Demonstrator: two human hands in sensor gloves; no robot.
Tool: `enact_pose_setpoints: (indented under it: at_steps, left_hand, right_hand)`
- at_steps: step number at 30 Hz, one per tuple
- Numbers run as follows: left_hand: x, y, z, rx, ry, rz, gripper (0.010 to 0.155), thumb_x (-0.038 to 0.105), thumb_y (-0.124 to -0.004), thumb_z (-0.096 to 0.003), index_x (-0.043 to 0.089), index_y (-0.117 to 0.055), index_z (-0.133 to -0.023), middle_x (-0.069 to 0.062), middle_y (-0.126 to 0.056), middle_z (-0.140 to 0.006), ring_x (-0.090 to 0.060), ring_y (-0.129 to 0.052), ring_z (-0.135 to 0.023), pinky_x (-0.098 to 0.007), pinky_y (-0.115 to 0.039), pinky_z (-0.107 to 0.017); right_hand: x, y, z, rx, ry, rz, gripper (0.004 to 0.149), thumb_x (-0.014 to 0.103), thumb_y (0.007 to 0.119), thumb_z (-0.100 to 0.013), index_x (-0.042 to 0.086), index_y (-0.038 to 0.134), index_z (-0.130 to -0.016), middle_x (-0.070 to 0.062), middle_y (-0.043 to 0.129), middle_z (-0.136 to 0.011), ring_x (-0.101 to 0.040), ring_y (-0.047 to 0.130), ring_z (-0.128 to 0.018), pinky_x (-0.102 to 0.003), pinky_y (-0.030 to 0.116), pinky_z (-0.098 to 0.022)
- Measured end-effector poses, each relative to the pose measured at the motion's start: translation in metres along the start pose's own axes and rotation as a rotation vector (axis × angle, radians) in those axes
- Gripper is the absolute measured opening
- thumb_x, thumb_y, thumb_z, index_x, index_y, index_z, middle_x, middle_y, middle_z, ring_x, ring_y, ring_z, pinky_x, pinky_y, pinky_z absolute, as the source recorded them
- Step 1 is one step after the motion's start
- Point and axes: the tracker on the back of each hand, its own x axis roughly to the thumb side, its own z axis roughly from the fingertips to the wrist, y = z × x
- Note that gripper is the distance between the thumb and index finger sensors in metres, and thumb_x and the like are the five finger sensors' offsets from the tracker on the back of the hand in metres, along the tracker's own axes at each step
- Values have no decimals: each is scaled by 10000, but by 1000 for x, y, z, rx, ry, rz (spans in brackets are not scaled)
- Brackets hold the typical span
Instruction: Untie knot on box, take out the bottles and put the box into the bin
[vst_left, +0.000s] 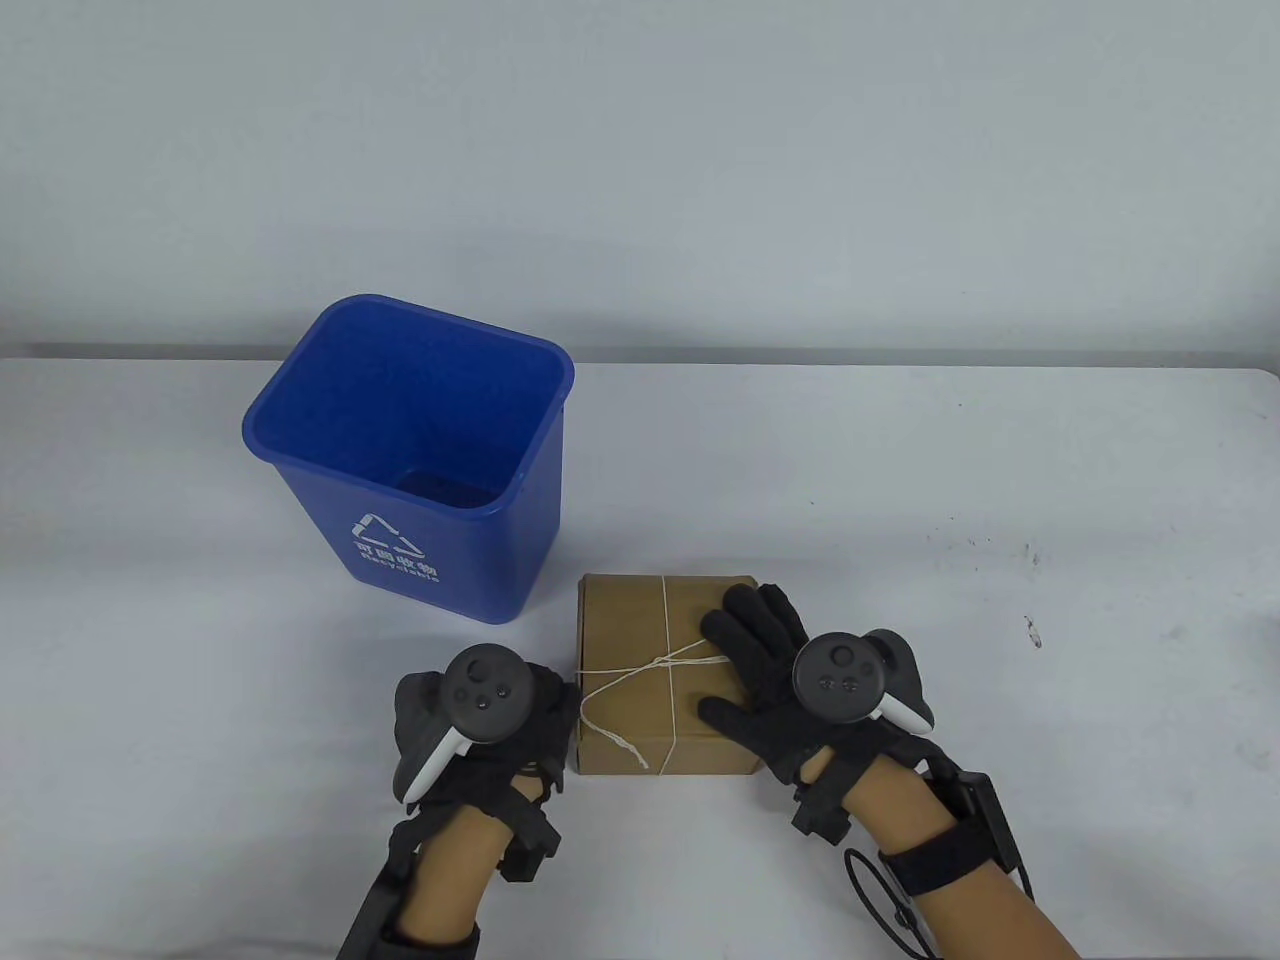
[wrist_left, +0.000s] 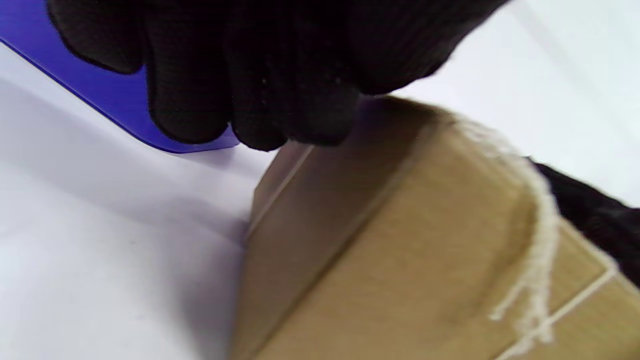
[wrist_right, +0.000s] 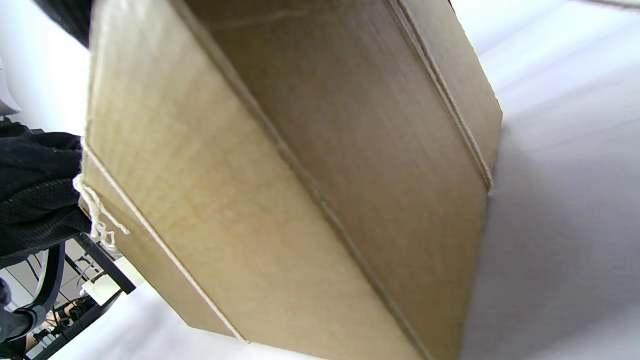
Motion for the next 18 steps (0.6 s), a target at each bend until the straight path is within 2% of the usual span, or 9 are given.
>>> enact_pose_setpoints:
  at_steps: [3, 5, 8, 10, 12, 13, 15, 18]
  left_hand:
    - [-6, 0, 0, 12, -23, 132, 486, 424, -707, -514, 27, -942, -667, -138, -887, -867, -506, -887, -799, -701, -631, -647]
    - [-6, -2, 1, 12, -50, 224, 567, 500, -727, -500, 3, -926, -685, -170, -867, -881, -535, -862, -801, -716, -614, -641]
    - [0, -8, 1, -48, -29, 88, 624, 556, -759, -482, 13, -860, -771, -184, -786, -946, -539, -806, -853, -720, -584, -661]
    - [1, -13, 0, -125, -22, 23, 654, 600, -693, -493, 40, -815, -809, -164, -746, -974, -511, -790, -883, -700, -593, -676]
    - [3, -15, 0, -86, -21, 136, 636, 530, -732, -500, -31, -819, -787, -174, -747, -966, -547, -769, -874, -723, -566, -669]
    - [4, -15, 1, -85, -23, 139, 618, 493, -731, -509, -55, -815, -781, -206, -743, -962, -556, -762, -872, -729, -559, -667]
    - [8, -14, 3, -57, -29, 71, 565, 438, -687, -520, -53, -825, -764, -174, -762, -953, -540, -780, -867, -717, -574, -670]
    - [19, -11, 5, 7, -59, -44, 507, 379, -688, -515, -58, -859, -706, -157, -812, -913, -520, -825, -843, -706, -604, -666]
  right_hand:
    - [0, 0, 0, 1, 0, 3, 813, 621, 610, -498, 191, 259, -1093, -94, 36, -1127, -529, 37, -986, -742, 332, -643]
    - [0, 0, 0, 0, 0, 1, 813, 620, 610, -498, 190, 260, -1093, -93, 34, -1127, -528, 36, -986, -743, 331, -643]
    - [0, 0, 0, 0, 0, 0, 813, 620, 610, -498, 191, 260, -1093, -93, 34, -1127, -528, 35, -986, -743, 331, -643]
    - [0, 0, 0, 0, 0, 1, 812, 619, 610, -499, 191, 259, -1093, -93, 34, -1126, -529, 34, -985, -743, 330, -643]
    - [0, 0, 0, 0, 0, 2, 812, 620, 609, -498, 191, 259, -1093, -94, 34, -1127, -528, 35, -986, -743, 331, -643]
    - [0, 0, 0, -1, 0, 0, 812, 619, 610, -499, 190, 260, -1093, -93, 33, -1126, -530, 34, -985, -743, 331, -643]
    - [0, 0, 0, -3, 0, -1, 812, 618, 611, -498, 190, 260, -1093, -92, 35, -1127, -530, 35, -985, -743, 331, -643]
    - [0, 1, 0, -4, 0, -2, 813, 617, 612, -499, 188, 260, -1093, -93, 34, -1127, -530, 33, -985, -743, 330, -643]
